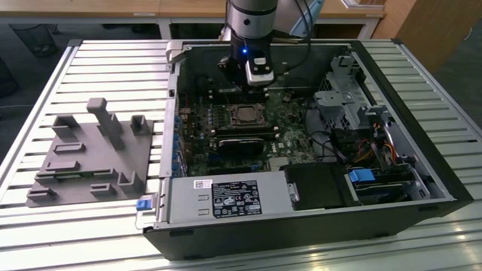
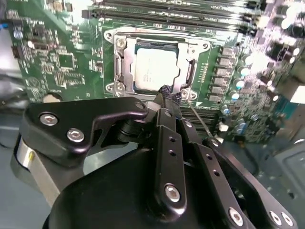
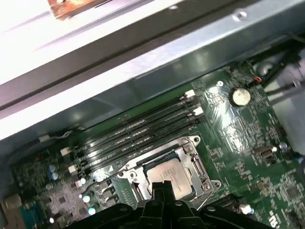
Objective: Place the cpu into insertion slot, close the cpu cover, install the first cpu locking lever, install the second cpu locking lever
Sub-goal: 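Install the first cpu locking lever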
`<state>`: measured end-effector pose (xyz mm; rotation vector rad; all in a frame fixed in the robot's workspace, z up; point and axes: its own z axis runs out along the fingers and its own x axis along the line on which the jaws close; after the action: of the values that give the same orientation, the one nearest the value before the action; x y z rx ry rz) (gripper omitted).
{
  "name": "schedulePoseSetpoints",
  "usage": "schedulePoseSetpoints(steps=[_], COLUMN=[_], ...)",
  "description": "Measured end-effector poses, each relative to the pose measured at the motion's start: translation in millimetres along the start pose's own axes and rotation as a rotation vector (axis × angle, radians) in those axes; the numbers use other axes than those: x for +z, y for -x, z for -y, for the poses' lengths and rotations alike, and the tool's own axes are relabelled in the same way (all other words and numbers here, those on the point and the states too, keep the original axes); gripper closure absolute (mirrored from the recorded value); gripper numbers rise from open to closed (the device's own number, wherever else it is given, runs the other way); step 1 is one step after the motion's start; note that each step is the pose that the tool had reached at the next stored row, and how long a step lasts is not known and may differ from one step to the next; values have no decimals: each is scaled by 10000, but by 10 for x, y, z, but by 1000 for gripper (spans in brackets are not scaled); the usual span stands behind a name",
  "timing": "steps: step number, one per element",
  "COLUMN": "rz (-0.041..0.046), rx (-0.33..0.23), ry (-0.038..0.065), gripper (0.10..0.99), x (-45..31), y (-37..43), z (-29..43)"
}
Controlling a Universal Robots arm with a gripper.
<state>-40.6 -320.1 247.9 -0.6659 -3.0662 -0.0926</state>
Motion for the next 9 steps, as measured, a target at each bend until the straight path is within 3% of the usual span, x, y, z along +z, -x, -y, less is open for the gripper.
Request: schedulePoseSetpoints(steps=[9], rz=[-94], rx=[-1643], ry=[-24], gripper=[980], x=[1], y=[0], z=[0])
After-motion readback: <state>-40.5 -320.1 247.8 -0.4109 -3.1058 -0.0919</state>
